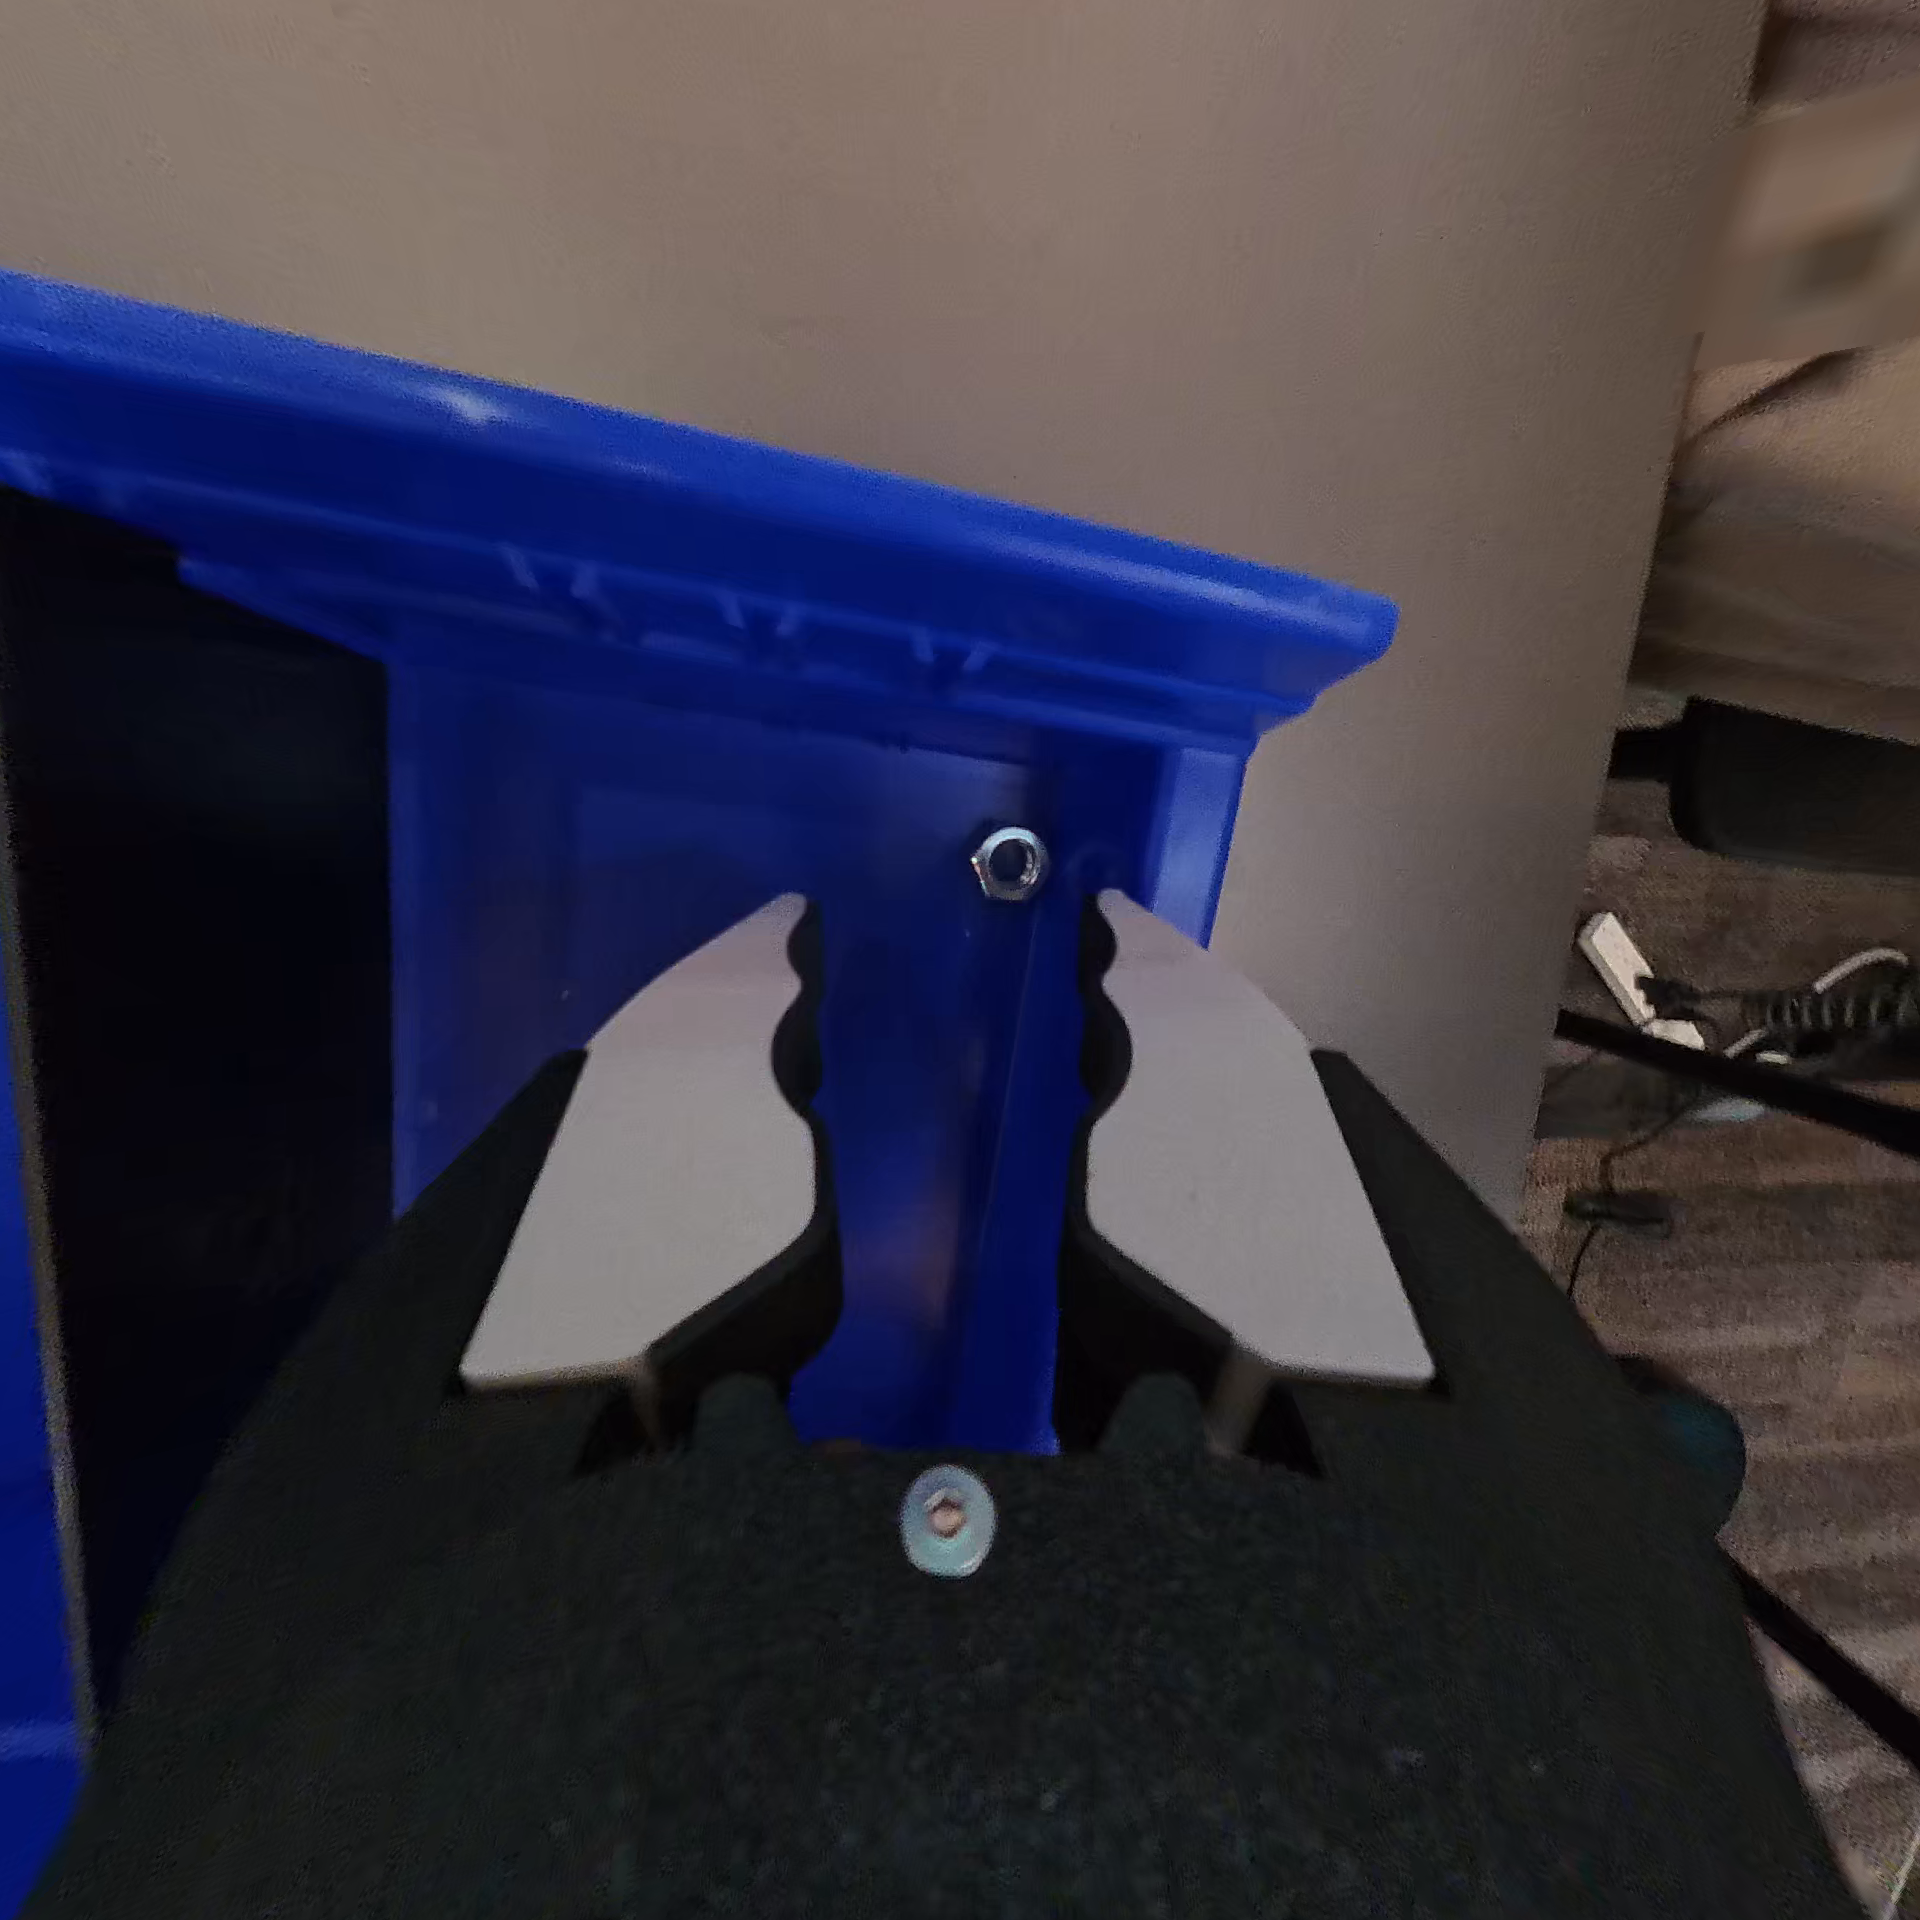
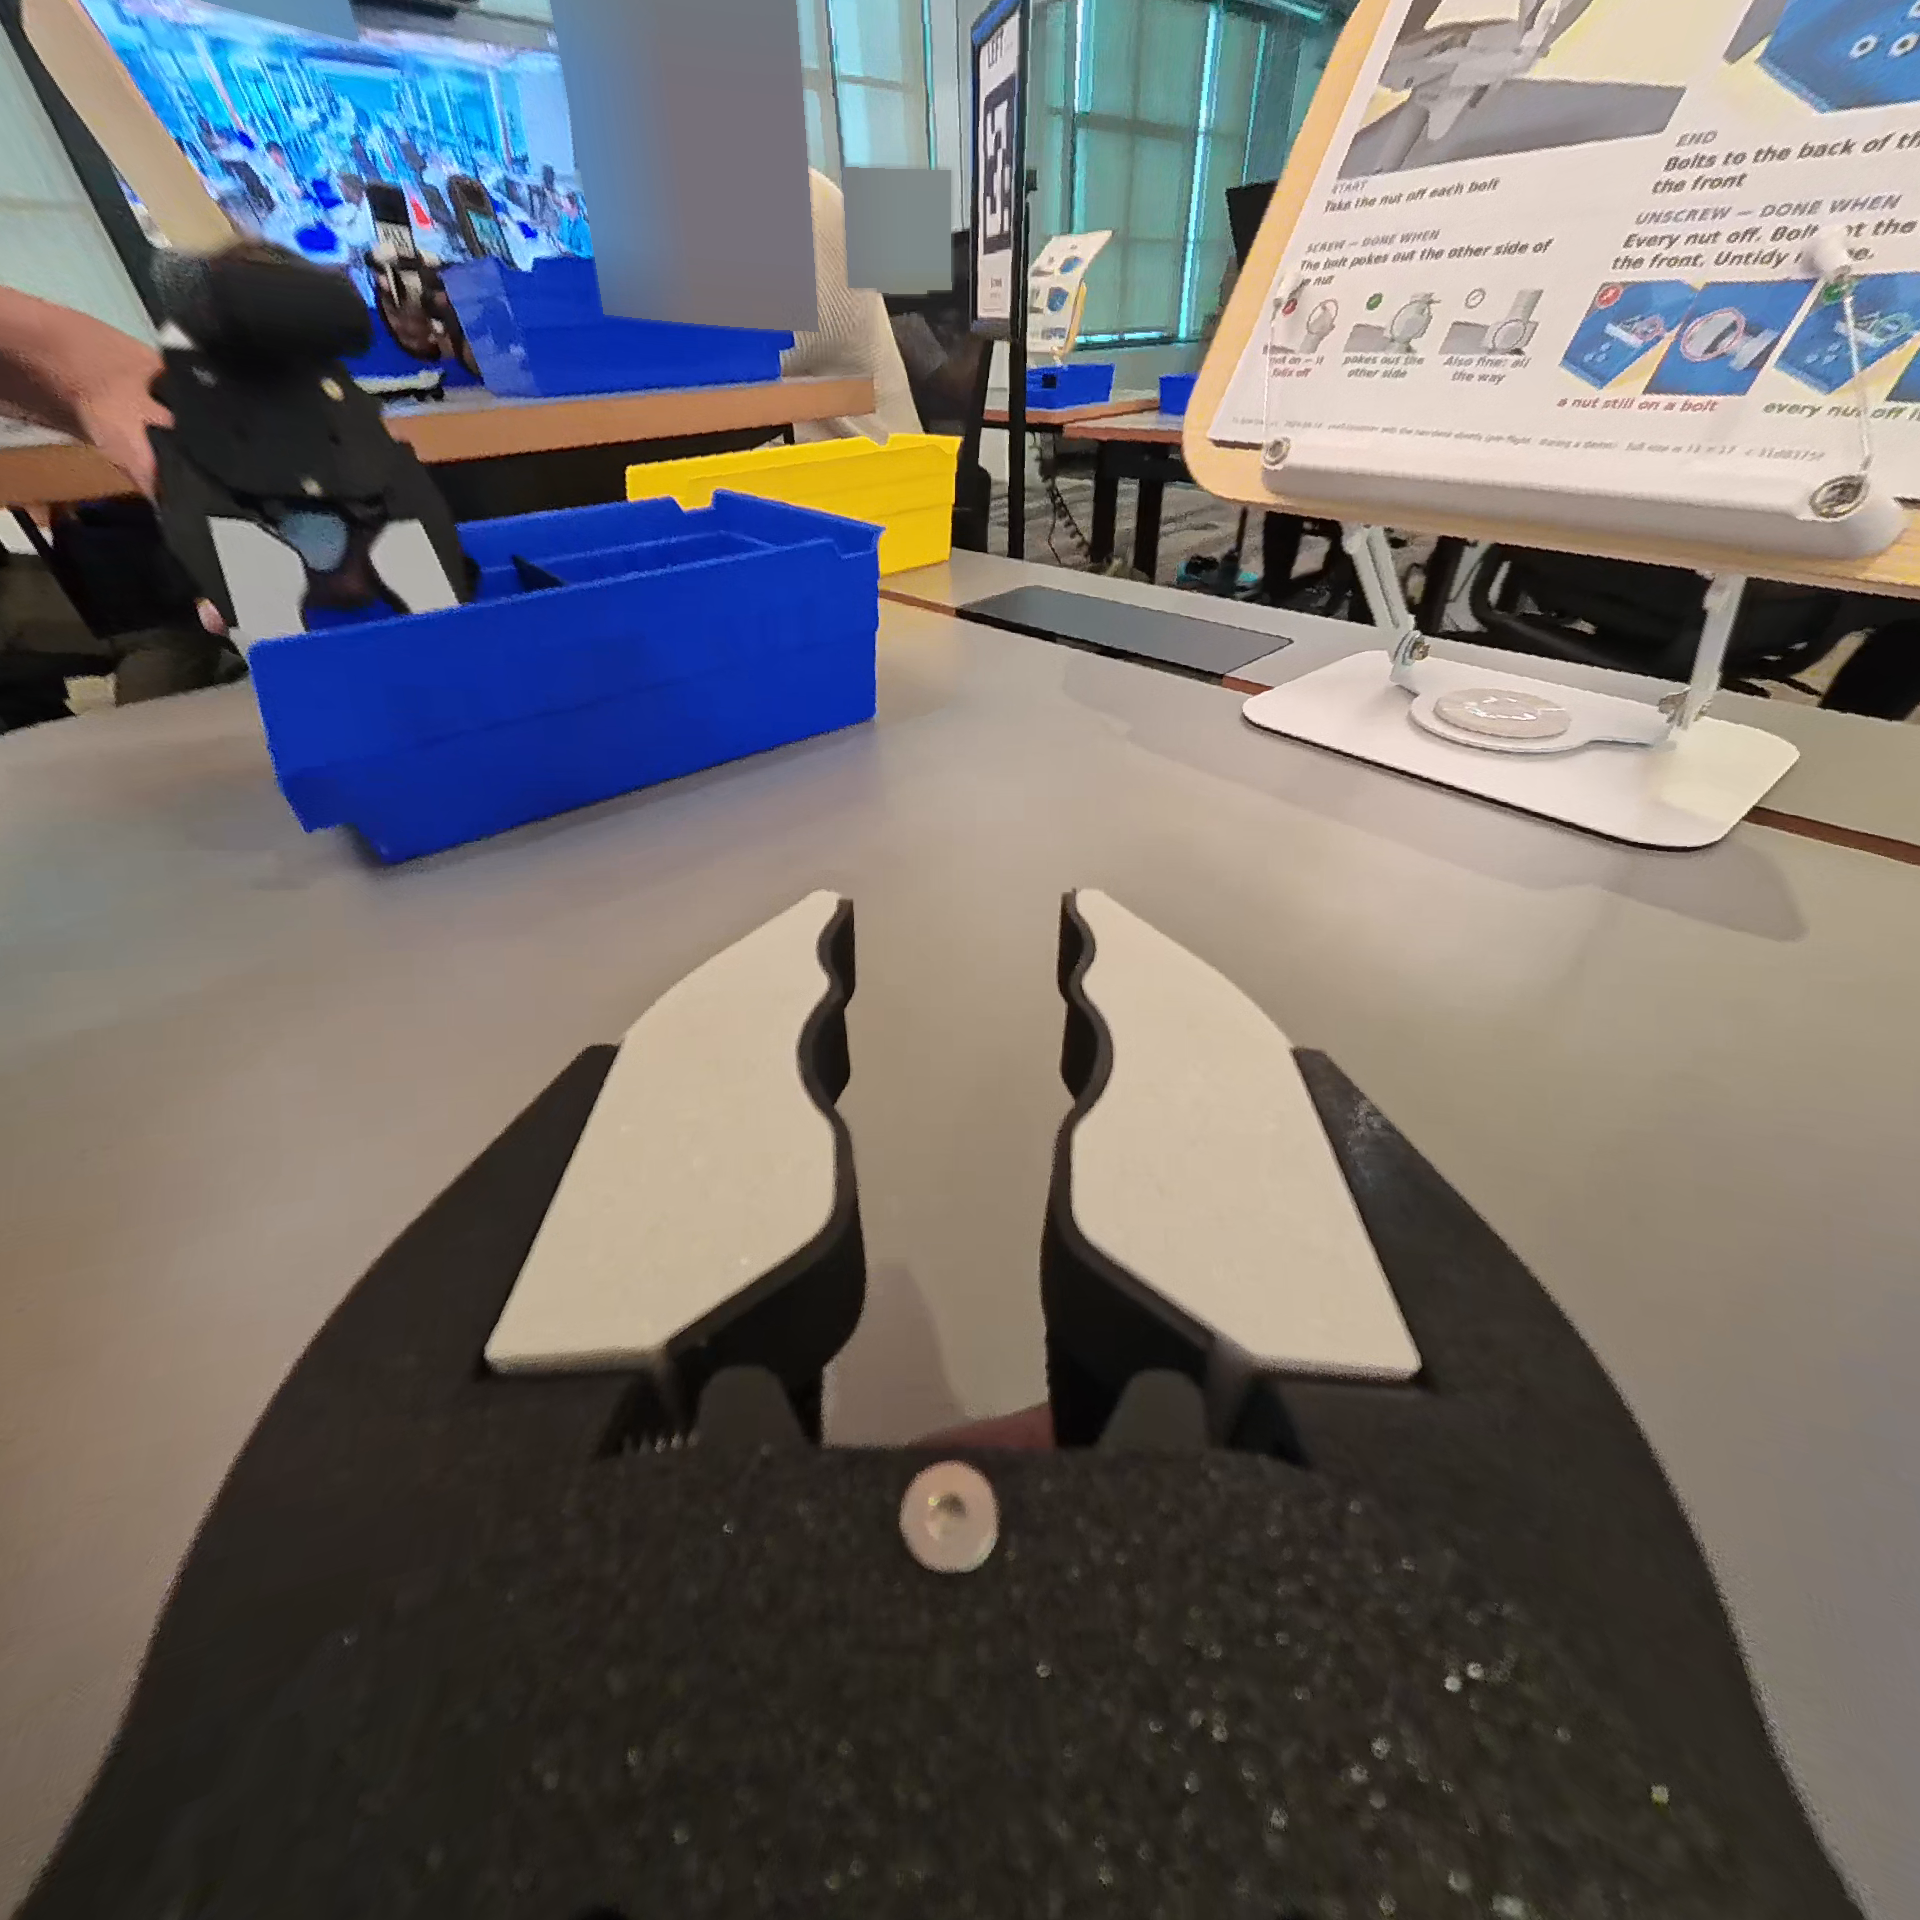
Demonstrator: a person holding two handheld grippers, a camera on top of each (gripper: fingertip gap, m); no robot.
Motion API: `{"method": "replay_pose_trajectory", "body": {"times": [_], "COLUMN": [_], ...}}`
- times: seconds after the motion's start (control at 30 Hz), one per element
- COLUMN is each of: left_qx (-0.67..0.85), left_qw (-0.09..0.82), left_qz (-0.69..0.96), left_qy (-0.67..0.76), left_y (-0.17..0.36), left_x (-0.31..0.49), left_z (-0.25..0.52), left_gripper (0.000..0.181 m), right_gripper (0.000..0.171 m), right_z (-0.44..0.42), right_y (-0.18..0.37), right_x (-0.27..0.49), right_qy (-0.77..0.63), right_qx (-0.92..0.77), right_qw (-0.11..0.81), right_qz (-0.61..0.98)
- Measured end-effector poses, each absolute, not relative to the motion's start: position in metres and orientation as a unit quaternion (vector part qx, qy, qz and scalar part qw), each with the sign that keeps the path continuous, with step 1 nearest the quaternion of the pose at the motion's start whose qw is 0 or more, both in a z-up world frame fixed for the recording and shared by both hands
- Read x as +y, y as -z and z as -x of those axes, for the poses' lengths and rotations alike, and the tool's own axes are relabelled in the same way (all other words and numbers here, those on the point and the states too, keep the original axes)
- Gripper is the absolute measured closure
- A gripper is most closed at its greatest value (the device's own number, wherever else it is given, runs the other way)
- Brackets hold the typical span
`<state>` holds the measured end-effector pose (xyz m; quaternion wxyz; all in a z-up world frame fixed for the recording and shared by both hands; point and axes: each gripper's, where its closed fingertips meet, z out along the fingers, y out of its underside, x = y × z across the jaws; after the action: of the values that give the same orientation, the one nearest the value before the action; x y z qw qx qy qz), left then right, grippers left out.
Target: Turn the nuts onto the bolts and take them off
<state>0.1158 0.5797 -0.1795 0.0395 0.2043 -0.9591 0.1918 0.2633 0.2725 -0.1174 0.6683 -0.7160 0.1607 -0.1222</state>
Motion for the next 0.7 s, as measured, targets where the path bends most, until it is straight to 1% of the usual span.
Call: {"method": "replay_pose_trajectory", "body": {"times": [0.13, 0.23, 0.27, 0.3, 0.37, 0.43, 0.47, 0.57, 0.7], "left_qx": [-0.968, -0.971, -0.971, -0.971, -0.972, -0.969, -0.967, -0.963, -0.952], "left_qw": [0.055, 0.031, 0.018, 0.004, -0.032, -0.034, -0.016, 0.007, 0.020], "left_qz": [-0.146, -0.103, -0.084, -0.054, 0.019, 0.082, 0.103, 0.149, 0.237], "left_qy": [-0.198, -0.213, -0.224, -0.232, -0.232, -0.232, -0.232, -0.223, -0.195], "left_y": [0.176, 0.164, 0.159, 0.154, 0.154, 0.159, 0.162, 0.169, 0.185], "left_x": [0.586, 0.594, 0.595, 0.595, 0.597, 0.596, 0.596, 0.595, 0.592], "left_z": [-0.118, -0.128, -0.131, -0.131, -0.129, -0.117, -0.110, -0.107, -0.112], "left_gripper": [0.130, 0.133, 0.136, 0.142, 0.147, 0.159, 0.160, 0.148, 0.149], "right_gripper": [0.134, 0.134, 0.134, 0.134, 0.134, 0.133, 0.133, 0.132, 0.132], "right_z": [-0.265, -0.265, -0.264, -0.263, -0.261, -0.261, -0.262, -0.267, -0.272], "right_y": [0.109, 0.106, 0.106, 0.106, 0.109, 0.111, 0.112, 0.112, 0.111], "right_x": [0.266, 0.262, 0.262, 0.262, 0.265, 0.267, 0.268, 0.265, 0.261], "right_qy": [0.113, 0.127, 0.137, 0.146, 0.158, 0.166, 0.168, 0.171, 0.166], "right_qx": [0.167, 0.168, 0.165, 0.162, 0.154, 0.154, 0.156, 0.172, 0.192], "right_qw": [0.697, 0.703, 0.702, 0.698, 0.688, 0.678, 0.676, 0.675, 0.681], "right_qz": [0.688, 0.679, 0.680, 0.682, 0.691, 0.699, 0.701, 0.697, 0.687]}}
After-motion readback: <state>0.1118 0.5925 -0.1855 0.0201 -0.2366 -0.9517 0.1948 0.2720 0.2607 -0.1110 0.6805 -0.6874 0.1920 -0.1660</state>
